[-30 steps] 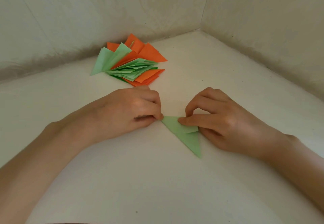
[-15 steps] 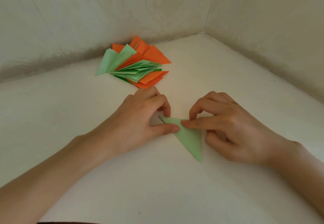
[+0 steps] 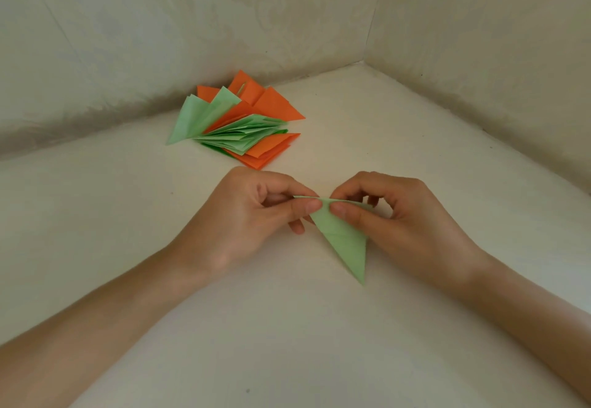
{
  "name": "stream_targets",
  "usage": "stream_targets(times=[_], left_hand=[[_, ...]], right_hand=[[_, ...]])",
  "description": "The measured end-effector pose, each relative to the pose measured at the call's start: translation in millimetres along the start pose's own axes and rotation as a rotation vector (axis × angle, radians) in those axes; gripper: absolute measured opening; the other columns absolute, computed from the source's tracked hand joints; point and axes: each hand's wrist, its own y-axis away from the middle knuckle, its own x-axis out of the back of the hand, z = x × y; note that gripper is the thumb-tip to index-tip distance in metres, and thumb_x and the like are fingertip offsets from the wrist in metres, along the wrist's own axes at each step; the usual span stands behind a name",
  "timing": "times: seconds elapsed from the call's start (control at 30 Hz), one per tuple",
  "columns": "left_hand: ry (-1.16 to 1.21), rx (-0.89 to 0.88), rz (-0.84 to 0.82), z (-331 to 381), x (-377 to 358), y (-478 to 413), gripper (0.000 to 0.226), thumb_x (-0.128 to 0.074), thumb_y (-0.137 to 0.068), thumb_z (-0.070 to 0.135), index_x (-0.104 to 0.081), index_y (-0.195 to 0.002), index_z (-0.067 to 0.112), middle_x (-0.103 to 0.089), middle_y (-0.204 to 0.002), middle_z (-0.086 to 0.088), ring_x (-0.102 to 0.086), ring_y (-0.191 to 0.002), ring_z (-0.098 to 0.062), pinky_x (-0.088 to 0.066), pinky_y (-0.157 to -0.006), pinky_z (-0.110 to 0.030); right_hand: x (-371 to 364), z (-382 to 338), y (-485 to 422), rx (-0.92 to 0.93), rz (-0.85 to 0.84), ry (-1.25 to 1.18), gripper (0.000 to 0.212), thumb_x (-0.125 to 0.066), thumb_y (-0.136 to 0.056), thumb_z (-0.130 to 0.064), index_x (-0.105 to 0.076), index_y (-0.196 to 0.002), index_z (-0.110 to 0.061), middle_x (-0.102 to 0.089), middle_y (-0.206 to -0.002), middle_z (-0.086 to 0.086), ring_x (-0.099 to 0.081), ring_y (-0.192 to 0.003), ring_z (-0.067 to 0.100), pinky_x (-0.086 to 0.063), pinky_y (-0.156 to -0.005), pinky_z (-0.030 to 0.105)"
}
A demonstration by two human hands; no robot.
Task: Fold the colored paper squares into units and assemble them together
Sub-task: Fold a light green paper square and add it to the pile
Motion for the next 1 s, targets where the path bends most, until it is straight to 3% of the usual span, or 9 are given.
stream_targets(times=[0.07,0.2,0.27,0.53,0.63,0.8,0.9,1.0], left_hand=[[0.005,-0.010,-0.008,0.5,-1.0,-0.4,0.011,-0.065,-0.072,0.020,-0.072,-0.079,0.016,-0.070,-0.063,0.008,-0.060,-0.055,-0.002,-0.046,-0.061,-0.011],[0.039,0.029,-0.018,-0.4,0.7,0.3,0.013,-0.071,-0.068,0.021,-0.075,-0.079,0.017,-0.072,-0.073,-0.012,-0.063,-0.061,-0.009,-0.050,-0.070,-0.020],[0.076,0.049,-0.002,1.4,-0.1,0.5,0.015,-0.072,-0.064,0.020,-0.075,-0.078,0.016,-0.072,-0.074,-0.015,-0.064,-0.062,-0.010,-0.051,-0.071,-0.020],[0.128,0.008,0.029,5.6,-0.3,-1.0,0.012,-0.066,-0.071,0.015,-0.073,-0.081,0.012,-0.073,-0.071,0.000,-0.063,-0.058,-0.006,-0.047,-0.063,-0.012],[0.111,-0.012,0.023,4.3,0.3,-0.2,0.010,-0.065,-0.073,0.014,-0.073,-0.080,0.012,-0.073,-0.071,0.001,-0.063,-0.058,-0.006,-0.048,-0.064,-0.013],[0.031,-0.036,-0.025,0.8,-3.7,-0.8,0.007,-0.066,-0.078,0.019,-0.071,-0.081,0.014,-0.071,-0.069,0.007,-0.061,-0.060,-0.005,-0.047,-0.064,-0.015],[-0.229,-0.150,-0.038,-1.2,-5.8,1.8,0.005,-0.064,-0.085,0.023,-0.066,-0.080,0.023,-0.069,-0.073,0.011,-0.055,-0.061,-0.007,-0.044,-0.059,-0.026],[-0.356,-0.241,-0.003,-0.5,-4.3,1.5,0.008,-0.058,-0.086,0.021,-0.065,-0.082,0.019,-0.067,-0.074,0.006,-0.055,-0.065,-0.018,-0.040,-0.059,-0.036]], right_hand=[[-1.0,-1.3,0.5,-0.005,0.010,-0.028,0.005,-0.058,-0.083,-0.032,-0.062,-0.080,-0.031,-0.062,-0.078,-0.009,-0.053,-0.076,0.009,-0.039,-0.069,0.021],[-0.7,-2.0,0.5,0.013,0.037,-0.010,0.007,-0.059,-0.082,-0.030,-0.062,-0.078,-0.035,-0.063,-0.079,-0.007,-0.052,-0.077,0.006,-0.038,-0.069,0.018],[0.0,-1.5,0.2,0.009,0.055,-0.023,0.006,-0.060,-0.082,-0.029,-0.063,-0.078,-0.033,-0.062,-0.077,-0.008,-0.052,-0.077,0.004,-0.036,-0.069,0.015],[1.1,-1.4,-2.0,-0.034,0.046,-0.126,0.006,-0.061,-0.081,-0.027,-0.066,-0.078,-0.024,-0.063,-0.077,-0.008,-0.053,-0.071,0.007,-0.038,-0.067,0.024],[0.1,-2.9,-2.5,-0.048,0.042,-0.162,0.007,-0.061,-0.081,-0.026,-0.066,-0.078,-0.023,-0.063,-0.076,-0.005,-0.051,-0.069,0.017,-0.038,-0.064,0.028],[0.0,-3.6,-0.5,-0.031,0.027,-0.134,0.010,-0.059,-0.083,-0.026,-0.064,-0.077,-0.021,-0.062,-0.073,-0.003,-0.051,-0.068,0.009,-0.038,-0.064,0.021],[-1.4,-2.4,1.2,0.011,0.036,-0.027,0.010,-0.057,-0.084,-0.023,-0.063,-0.078,-0.018,-0.061,-0.074,-0.002,-0.053,-0.075,0.010,-0.036,-0.069,0.015],[-5.0,-3.5,1.2,0.023,0.055,0.016,0.009,-0.057,-0.085,-0.024,-0.063,-0.081,-0.020,-0.060,-0.076,-0.003,-0.053,-0.077,0.010,-0.037,-0.069,0.018]])
